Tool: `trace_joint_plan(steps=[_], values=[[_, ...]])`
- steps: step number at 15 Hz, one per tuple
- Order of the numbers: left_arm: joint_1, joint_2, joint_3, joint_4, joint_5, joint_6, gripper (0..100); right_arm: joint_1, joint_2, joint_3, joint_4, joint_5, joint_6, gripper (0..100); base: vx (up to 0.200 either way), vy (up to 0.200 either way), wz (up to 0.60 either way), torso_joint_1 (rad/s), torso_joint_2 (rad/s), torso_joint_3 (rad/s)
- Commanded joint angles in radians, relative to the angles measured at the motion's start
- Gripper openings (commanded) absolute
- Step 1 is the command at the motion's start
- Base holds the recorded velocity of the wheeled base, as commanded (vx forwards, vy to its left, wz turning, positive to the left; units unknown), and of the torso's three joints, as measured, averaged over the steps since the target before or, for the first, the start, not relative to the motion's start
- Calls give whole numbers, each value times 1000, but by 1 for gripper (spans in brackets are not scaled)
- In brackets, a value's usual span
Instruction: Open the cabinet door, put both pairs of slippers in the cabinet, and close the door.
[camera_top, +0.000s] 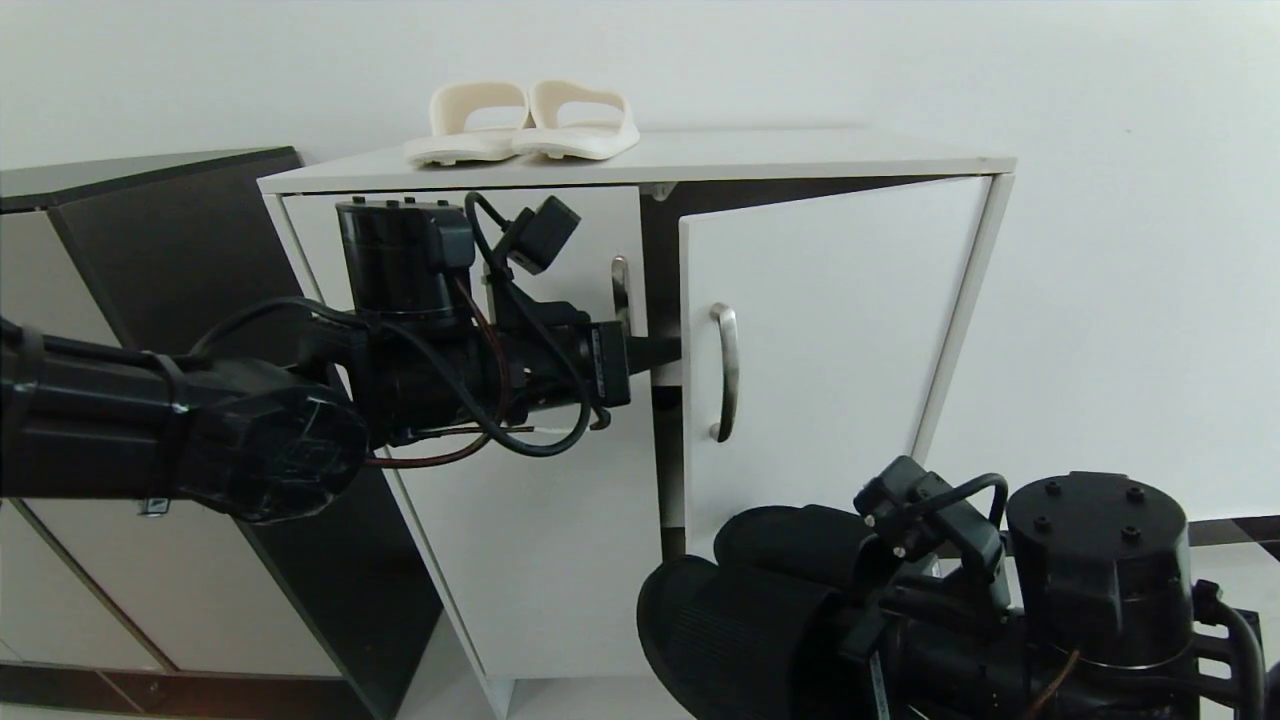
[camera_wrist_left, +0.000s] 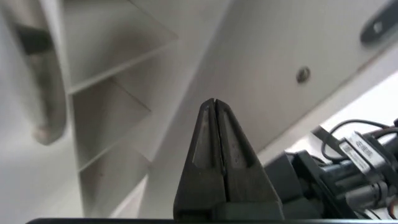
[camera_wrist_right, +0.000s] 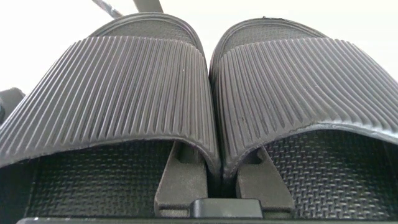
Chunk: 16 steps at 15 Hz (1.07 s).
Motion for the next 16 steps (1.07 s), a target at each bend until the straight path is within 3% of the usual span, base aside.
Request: trace_joint_plan(steps=[1,7,10,13,14,16], values=[[2,14,3,-3,-6,0,0,21,-8,6,2,-10,5,0,0,0,0,0,0,0],[2,77,-43,-35,-4,-5,0,70,-31,9,83,-44,45,0,0,0,0,0,0,0],[-1,81,-44,-35,-4,-19,0,149,-63,23,145,-45,52,0,-200,0,0,10,4,4],[-77,46,-11,-37,1,-22,0,310,-178,6,318,-64,178,0,-200,0,0,2,-1,5],[-136,41,-14,-43,5,-28,0,363,-209,7,356,-139,189,0,-200,0,0,-7,-2,2],[-205,74,-32,-112,16,-91,0,370,-203,10,353,-188,193,0,-200,0,0,0,7,2]])
